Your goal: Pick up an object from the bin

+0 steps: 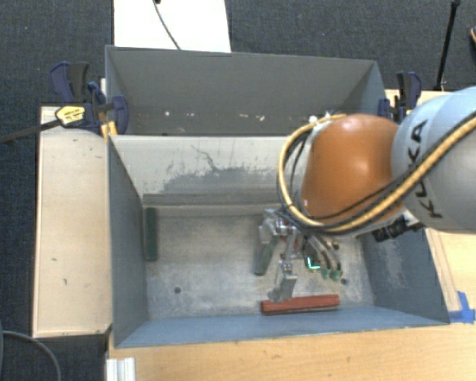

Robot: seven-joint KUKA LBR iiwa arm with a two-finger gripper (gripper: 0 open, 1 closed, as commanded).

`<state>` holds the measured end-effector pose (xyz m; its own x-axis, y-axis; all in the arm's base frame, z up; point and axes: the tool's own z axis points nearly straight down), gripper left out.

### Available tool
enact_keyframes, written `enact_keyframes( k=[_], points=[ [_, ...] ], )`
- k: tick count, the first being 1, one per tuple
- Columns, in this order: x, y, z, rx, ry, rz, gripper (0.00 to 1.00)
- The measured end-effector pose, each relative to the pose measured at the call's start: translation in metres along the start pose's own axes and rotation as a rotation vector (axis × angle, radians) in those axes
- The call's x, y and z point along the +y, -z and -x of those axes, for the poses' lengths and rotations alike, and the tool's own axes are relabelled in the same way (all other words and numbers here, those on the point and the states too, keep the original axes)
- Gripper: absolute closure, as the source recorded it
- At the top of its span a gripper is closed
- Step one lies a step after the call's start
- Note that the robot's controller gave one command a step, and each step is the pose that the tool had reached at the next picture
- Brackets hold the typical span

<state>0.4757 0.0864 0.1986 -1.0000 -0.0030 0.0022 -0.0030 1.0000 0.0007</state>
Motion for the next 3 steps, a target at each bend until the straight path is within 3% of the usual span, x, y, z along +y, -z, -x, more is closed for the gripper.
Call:
enact_keyframes(
  k=[1, 2, 3],
  points=[
    [-0.112, -0.105, 0.016, 0.002, -0.186, -0.003, 0.0],
    [-0.21, -0.125, 0.053, -0.008, -0.316, -0.004, 0.0],
    [-0.147, -0.127, 0.03, -0.006, -0.246, 0.0, 0.0]
  ],
)
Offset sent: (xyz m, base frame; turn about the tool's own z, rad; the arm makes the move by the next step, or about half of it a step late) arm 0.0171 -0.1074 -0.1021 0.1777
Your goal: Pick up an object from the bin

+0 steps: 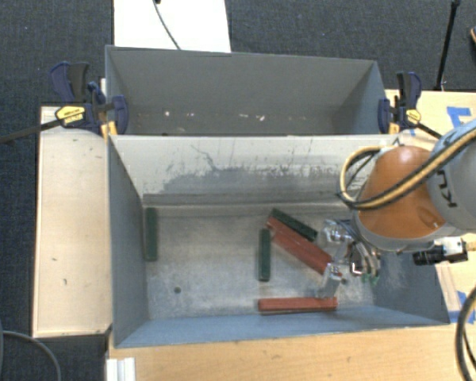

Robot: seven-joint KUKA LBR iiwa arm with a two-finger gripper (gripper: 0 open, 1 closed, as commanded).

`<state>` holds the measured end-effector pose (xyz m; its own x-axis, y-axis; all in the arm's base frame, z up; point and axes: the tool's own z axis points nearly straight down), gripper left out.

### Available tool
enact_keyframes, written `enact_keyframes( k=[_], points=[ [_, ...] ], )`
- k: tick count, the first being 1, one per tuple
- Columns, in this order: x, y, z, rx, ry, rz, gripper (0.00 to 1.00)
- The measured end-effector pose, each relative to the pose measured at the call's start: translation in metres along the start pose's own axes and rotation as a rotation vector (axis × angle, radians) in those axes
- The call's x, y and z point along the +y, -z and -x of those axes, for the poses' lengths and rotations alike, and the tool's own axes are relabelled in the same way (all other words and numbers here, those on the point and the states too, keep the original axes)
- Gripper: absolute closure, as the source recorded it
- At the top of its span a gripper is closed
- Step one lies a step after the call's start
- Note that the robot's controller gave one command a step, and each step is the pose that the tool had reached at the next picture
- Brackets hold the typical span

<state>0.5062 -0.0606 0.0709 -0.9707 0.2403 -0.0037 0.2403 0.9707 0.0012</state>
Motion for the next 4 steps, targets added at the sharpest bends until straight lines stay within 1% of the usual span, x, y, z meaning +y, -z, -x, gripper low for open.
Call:
enact_keyframes(
  k=[1, 2, 3, 4],
  points=[
    [0.076, 0.0, -0.008, -0.001, 0.055, 0.004, 0.0],
    [0.07, 0.0, -0.007, 0.0, 0.045, 0.001, 1.0],
    [0.131, 0.074, -0.04, -0.002, 0.022, 0.005, 1.0],
    [0.084, 0.165, -0.009, -0.008, 0.014, 0.001, 1.0]
  ],
)
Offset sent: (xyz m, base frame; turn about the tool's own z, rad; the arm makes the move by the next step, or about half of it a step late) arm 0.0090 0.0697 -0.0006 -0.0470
